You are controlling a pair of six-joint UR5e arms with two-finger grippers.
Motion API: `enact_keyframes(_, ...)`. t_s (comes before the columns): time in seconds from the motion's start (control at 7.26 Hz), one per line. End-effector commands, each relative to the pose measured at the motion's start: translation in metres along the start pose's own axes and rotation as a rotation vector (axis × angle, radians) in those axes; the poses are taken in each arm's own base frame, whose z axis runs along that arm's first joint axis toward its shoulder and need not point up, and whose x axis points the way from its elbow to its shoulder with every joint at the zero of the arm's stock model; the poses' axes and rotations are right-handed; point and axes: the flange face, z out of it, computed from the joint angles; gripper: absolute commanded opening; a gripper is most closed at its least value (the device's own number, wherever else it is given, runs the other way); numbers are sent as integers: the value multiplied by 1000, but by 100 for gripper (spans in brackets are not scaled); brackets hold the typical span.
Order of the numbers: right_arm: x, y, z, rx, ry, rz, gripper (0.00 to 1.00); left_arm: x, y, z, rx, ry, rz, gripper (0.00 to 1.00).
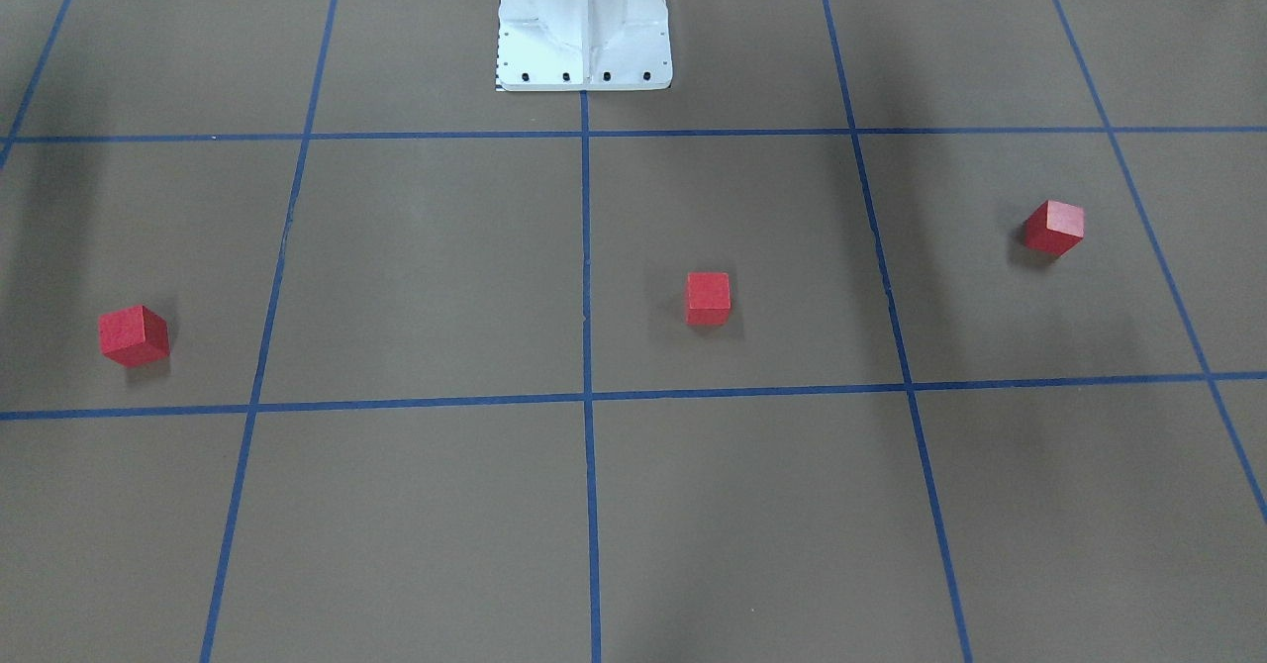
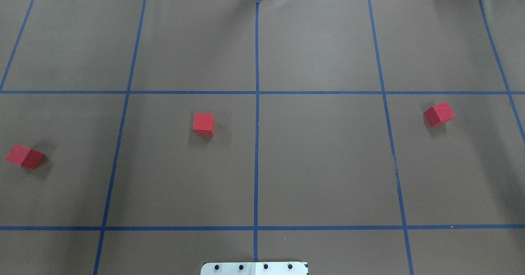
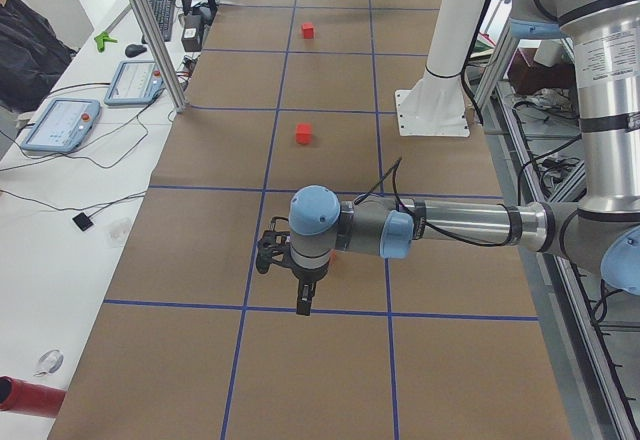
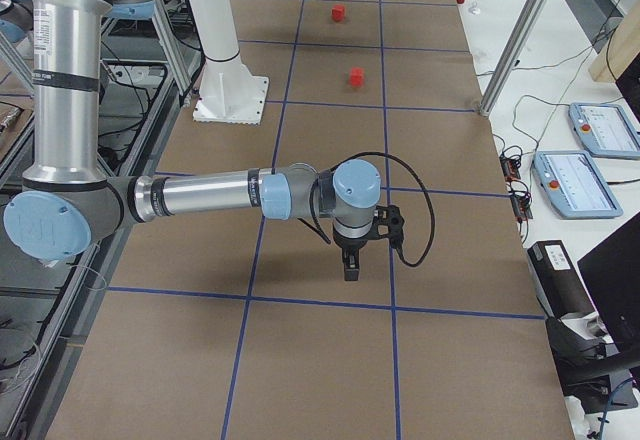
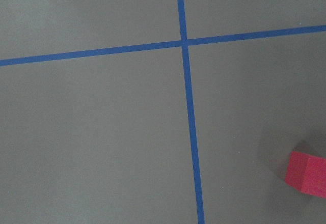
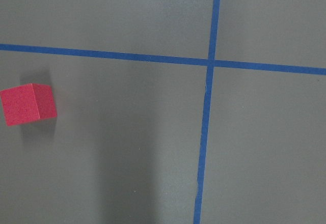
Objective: Form red blocks into L shape at center
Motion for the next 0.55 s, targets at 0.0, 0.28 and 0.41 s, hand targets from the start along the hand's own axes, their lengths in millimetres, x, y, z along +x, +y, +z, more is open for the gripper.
enact_keyframes(0.0, -5, -8, -5, 11, 0, -10, 99, 35, -43, -29, 69, 63, 61, 100)
enact_keyframes(0.28, -15, -15, -14, 30, -3, -32, 99, 109, -117, -58, 140, 78, 225, 100)
enact_keyframes(0.41, -21, -15, -19, 42, -6, -55, 99, 144, -136, -51, 127, 93, 253, 100)
